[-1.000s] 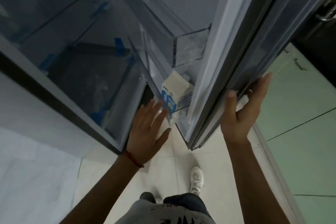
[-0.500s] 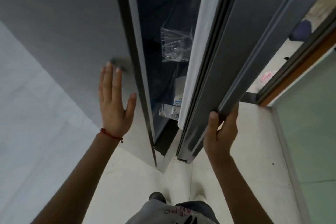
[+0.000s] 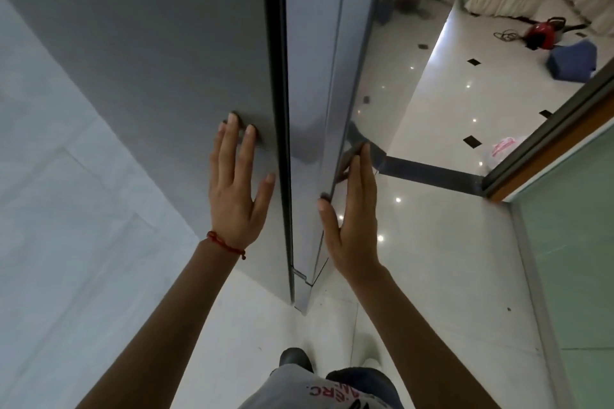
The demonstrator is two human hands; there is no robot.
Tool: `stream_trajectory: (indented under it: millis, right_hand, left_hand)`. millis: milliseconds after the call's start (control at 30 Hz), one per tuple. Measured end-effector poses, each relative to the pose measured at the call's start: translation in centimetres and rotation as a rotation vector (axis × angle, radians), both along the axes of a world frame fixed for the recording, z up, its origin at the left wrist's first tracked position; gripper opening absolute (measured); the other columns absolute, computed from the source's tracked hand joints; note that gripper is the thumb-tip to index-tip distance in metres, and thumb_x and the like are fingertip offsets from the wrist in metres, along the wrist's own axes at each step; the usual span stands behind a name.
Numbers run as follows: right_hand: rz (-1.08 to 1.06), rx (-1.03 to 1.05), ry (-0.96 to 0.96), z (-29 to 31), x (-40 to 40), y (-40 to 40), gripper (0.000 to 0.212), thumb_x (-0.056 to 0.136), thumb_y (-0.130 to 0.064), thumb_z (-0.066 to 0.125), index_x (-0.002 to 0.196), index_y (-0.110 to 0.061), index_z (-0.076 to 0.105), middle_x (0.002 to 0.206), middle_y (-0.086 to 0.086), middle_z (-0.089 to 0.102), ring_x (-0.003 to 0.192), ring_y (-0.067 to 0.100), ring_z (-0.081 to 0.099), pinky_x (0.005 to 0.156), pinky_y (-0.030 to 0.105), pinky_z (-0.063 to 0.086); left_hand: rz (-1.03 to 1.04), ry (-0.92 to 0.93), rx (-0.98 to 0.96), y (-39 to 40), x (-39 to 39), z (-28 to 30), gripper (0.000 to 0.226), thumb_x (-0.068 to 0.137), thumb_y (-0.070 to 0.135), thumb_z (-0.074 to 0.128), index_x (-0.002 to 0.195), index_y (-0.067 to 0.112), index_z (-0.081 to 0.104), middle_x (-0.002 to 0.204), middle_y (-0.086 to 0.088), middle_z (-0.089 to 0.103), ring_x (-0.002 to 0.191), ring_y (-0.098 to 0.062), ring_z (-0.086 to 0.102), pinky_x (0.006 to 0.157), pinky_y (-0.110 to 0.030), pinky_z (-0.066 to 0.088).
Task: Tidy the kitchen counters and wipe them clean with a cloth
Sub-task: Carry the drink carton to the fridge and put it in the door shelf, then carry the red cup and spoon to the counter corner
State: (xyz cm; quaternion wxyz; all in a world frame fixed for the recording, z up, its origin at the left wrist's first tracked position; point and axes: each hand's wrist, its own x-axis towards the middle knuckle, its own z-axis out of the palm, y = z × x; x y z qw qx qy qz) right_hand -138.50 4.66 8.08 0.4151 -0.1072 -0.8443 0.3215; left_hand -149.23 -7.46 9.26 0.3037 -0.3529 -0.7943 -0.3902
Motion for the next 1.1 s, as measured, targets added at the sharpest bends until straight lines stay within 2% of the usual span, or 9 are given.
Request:
stream_trajectory:
  millis: [133,300,433,533,633,833,900,967,1100]
  right_hand:
    - [-0.012,-0.05,-0.153,-2.2,2.7,1.5,0.053,0.095,-0.049,0.025,0.139,-0.02,0.023,0.15,0.012,0.027,0.141,-0.005,0.011,0.108,0.003,0.018]
    - [-0.152,-0.193,-0.308,-6.7,9.4,3.2,0.056,0.094,-0.048,0.027,0.136,-0.013,0.04,0.15,0.011,0.032,0.138,0.009,0.025,0.1,-0.005,0.02]
    - [-0.326,-0.371,-0.476,-10.5,17.9,4.2,0.06,0.093,-0.05,0.027,0.137,-0.012,0.041,0.149,0.007,0.034,0.136,0.01,0.03,0.109,0.022,0.029]
    - [-0.498,-0.599,-0.61,-13.2,25.3,4.5,0.043,0.096,-0.026,0.042,0.136,-0.012,0.042,0.146,0.008,0.04,0.133,0.022,0.04,0.11,0.043,0.036]
    - [-0.689,-0.802,-0.673,-14.8,32.6,4.1,0.039,0.095,-0.018,0.046,0.133,-0.01,0.046,0.14,0.01,0.047,0.124,0.024,0.049,0.104,0.036,0.041]
    - [-0.97,-1.173,-0.62,-16.0,47.9,1.6,0.035,0.095,-0.02,0.045,0.129,-0.013,0.052,0.128,0.011,0.058,0.115,0.026,0.054,0.087,0.028,0.04]
    - [-1.078,-1.266,-0.581,-16.7,53.1,0.4,0.034,0.095,-0.019,0.044,0.126,-0.013,0.054,0.125,0.01,0.06,0.112,0.027,0.055,0.083,0.027,0.038]
    - [-1.192,-1.337,-0.511,-17.5,58.1,-1.2,0.032,0.094,-0.016,0.046,0.123,-0.009,0.057,0.12,0.014,0.062,0.111,0.03,0.055,0.084,0.029,0.038]
    - [-1.373,-1.55,-0.272,-20.2,66.9,-4.9,0.032,0.09,-0.009,0.048,0.119,-0.001,0.058,0.106,0.017,0.064,0.105,0.035,0.06,0.086,0.038,0.046]
  left_hand:
    - [0.022,-0.148,0.026,-0.1,1.5,-0.8,0.056,0.095,0.046,0.024,0.142,0.018,0.016,0.148,-0.014,0.017,0.141,0.001,0.006,0.117,-0.021,0.015]
    - [0.014,-0.433,-0.061,-1.0,6.1,-5.3,0.064,0.09,0.042,0.038,0.14,0.003,0.027,0.149,-0.02,0.027,0.138,-0.009,0.016,0.112,-0.014,0.016]
    - [-0.013,-0.768,-0.262,-1.5,9.8,-9.9,0.054,0.09,0.028,0.048,0.136,0.003,0.037,0.143,-0.018,0.039,0.135,-0.031,0.033,0.107,-0.034,0.029]
    - [-0.096,-1.027,-0.576,-0.9,12.2,-13.7,0.048,0.09,0.02,0.053,0.134,0.005,0.041,0.135,-0.016,0.05,0.128,-0.03,0.042,0.107,-0.04,0.034]
    - [-0.202,-1.179,-0.861,0.9,15.2,-16.0,0.038,0.09,0.021,0.053,0.124,0.003,0.052,0.128,-0.016,0.057,0.12,-0.029,0.051,0.103,-0.033,0.036]
    - [-0.363,-1.223,-1.273,7.1,24.4,-20.0,0.029,0.091,0.018,0.05,0.107,-0.002,0.061,0.115,-0.02,0.062,0.109,-0.032,0.057,0.094,-0.033,0.043]
    - [-0.378,-1.327,-1.267,9.4,28.5,-20.5,0.015,0.089,0.008,0.054,0.088,-0.004,0.064,0.086,-0.019,0.063,0.077,-0.029,0.061,0.071,-0.026,0.053]
    - [-0.43,-1.343,-1.324,11.3,32.8,-20.6,0.021,0.089,0.003,0.052,0.069,0.005,0.057,0.07,-0.011,0.055,0.057,-0.019,0.048,0.041,-0.015,0.044]
    - [-0.607,-1.249,-1.526,15.3,41.3,-20.7,0.025,0.091,0.004,0.048,0.067,0.01,0.053,0.08,-0.011,0.055,0.066,-0.021,0.049,0.054,-0.023,0.037]
